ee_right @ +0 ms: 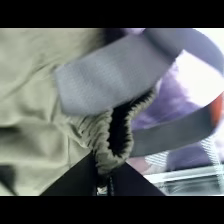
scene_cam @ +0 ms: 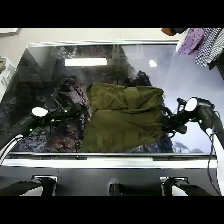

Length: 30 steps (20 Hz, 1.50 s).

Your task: Fold the clothes and pants, and hang the long-sleeved shirts on hangers.

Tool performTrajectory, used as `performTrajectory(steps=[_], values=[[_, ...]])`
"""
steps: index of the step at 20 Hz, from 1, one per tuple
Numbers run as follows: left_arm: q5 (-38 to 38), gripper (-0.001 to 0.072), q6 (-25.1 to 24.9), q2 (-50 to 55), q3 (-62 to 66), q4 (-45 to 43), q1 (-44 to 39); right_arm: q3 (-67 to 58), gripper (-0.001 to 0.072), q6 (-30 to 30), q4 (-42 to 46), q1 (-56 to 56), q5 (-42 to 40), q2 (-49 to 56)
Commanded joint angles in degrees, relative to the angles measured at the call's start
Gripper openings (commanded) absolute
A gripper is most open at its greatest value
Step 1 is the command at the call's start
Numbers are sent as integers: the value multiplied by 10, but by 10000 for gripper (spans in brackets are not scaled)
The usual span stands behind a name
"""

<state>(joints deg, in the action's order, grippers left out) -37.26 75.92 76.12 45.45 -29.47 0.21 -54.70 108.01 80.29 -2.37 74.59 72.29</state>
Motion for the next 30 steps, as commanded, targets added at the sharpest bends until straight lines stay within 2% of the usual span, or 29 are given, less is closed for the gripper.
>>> performTrajectory(steps=[1, 6, 12, 15, 22, 23, 24, 25, 26, 27, 30], values=[[-17, 478, 69, 12, 0, -76, 15, 1, 47, 72, 44, 15, -2, 0], [-7, 511, 68, 12, 0, -78, 16, 21, 47, 74, 48, 15, 10, 0], [103, 510, 52, 33, 5, 9, -30, 43, 47, 76, 47, 15, 2, 0], [98, 510, -7, 71, 39, 54, -54, 43, 47, 80, 47, 15, -2, 0], [74, 489, -9, 172, 134, 58, -74, 43, 47, 81, 46, 15, -2, 0], [65, 472, -9, 181, 140, 60, -74, 43, 47, 82, 46, 15, -2, 0], [55, 415, -10, 188, 144, 60, -73, 43, 47, 83, 46, 15, -3, 0], [51, 321, -10, 191, 147, 60, -71, 43, 47, 83, 46, 15, -4, 0], [48, 152, -10, 189, 147, 60, -65, 43, 47, 84, 47, 15, -3, 0], [37, 29, -10, 186, 150, 59, -56, 43, 47, 84, 47, 15, -3, 0], [-35, 13, -25, 185, 190, 57, -5, 43, 47, 84, 49, 15, 0, 0]])
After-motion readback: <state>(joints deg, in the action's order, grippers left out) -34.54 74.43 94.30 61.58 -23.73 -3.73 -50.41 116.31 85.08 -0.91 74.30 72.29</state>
